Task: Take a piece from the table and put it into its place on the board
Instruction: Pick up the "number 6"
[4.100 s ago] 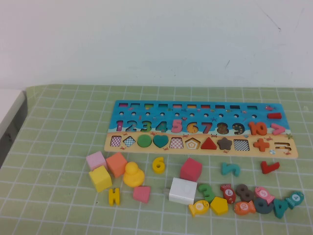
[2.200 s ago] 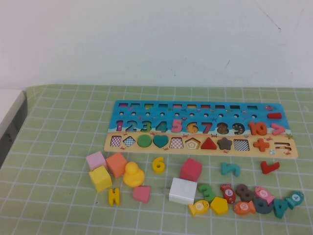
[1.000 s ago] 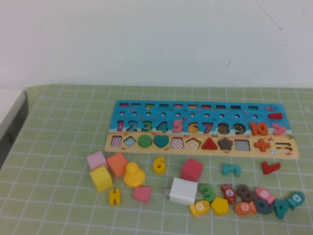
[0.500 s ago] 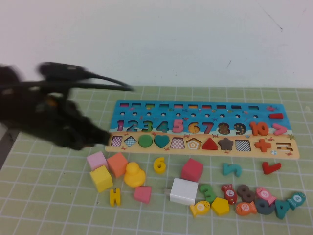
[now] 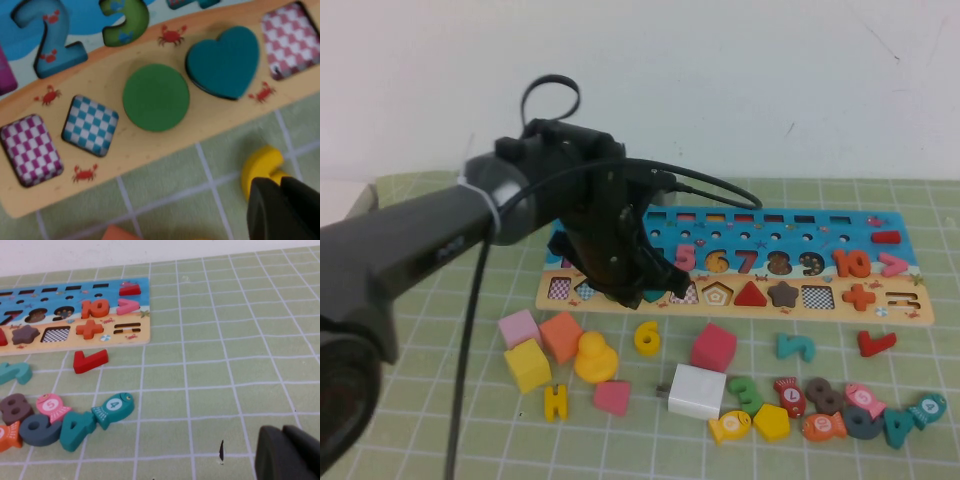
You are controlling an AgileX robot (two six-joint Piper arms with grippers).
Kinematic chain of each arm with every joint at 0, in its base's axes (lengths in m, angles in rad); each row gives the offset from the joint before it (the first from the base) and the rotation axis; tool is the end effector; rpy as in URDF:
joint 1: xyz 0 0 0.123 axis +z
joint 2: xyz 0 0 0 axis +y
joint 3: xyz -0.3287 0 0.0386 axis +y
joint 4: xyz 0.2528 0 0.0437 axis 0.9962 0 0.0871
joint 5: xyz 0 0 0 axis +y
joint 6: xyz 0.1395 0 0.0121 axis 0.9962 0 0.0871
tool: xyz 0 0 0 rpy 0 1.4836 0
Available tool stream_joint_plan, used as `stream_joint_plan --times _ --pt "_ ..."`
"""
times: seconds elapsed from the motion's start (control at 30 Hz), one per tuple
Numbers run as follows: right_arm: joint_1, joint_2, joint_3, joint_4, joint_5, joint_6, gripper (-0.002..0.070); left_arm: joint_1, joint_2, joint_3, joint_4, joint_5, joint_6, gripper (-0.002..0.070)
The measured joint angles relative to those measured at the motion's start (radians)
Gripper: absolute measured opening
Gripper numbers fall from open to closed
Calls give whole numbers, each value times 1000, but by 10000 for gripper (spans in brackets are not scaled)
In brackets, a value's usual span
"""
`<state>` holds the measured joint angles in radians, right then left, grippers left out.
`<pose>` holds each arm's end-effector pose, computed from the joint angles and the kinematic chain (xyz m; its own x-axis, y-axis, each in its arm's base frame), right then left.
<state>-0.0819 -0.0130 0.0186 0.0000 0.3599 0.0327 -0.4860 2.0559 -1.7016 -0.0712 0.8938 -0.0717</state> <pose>0.0583 -0.0048 0.1610 -0.2710 0.0550 -0.9610 0.0907 0.9954 0.0314 0.4345 -0.2383 0.2209 -0.8615 0.3240 -0.3910 0.3886 0.9163 -0.0969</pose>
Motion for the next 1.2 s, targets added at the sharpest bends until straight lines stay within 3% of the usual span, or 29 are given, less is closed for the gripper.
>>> stream_joint_plan --times 0.07,0.3,0.43,1.2 --pt "0 0 0 0 0 0 -1 -7 33 -28 10 10 -18 32" --pt "0 0 0 0 0 0 -1 -32 56 -54 25 -4 -37 270" --pt "0 0 0 0 0 0 -1 -34 66 -54 25 -13 -40 333" --pt "0 0 0 0 0 0 -1 -39 124 -54 25 -19 -40 347"
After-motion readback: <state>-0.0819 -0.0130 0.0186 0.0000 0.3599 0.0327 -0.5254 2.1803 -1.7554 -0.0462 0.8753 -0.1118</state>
